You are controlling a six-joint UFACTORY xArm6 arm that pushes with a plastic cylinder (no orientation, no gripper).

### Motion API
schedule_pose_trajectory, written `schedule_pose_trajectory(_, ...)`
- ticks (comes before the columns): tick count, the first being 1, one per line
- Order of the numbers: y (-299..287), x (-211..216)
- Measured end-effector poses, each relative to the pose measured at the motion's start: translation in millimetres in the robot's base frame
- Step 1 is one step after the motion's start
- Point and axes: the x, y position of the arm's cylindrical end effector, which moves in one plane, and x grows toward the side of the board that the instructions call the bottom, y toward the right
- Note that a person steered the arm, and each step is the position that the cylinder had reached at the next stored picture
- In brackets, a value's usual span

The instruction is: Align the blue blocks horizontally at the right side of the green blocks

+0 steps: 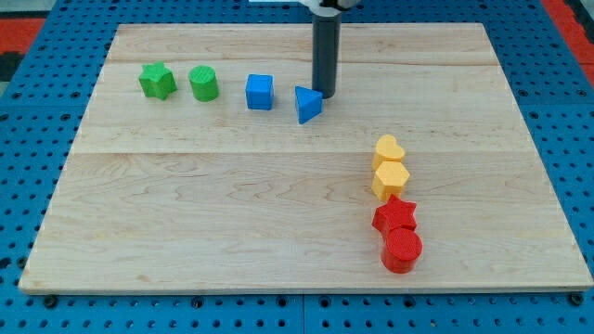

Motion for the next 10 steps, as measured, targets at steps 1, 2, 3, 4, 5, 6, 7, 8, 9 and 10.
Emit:
schedule_pose_trajectory(1, 43, 15)
schedule_pose_trajectory(2, 41, 37)
schedule_pose_trajectory(3, 18, 50)
schedule_pose_trajectory(4, -11, 56)
schedule_pose_trajectory(5, -28, 55)
schedule_pose_trajectory(6, -29, 47)
schedule_pose_trajectory(7, -25, 43)
schedule_pose_trajectory(8, -21, 26)
schedule_pose_trajectory(9, -12, 17)
schedule_pose_trajectory(10, 6, 46)
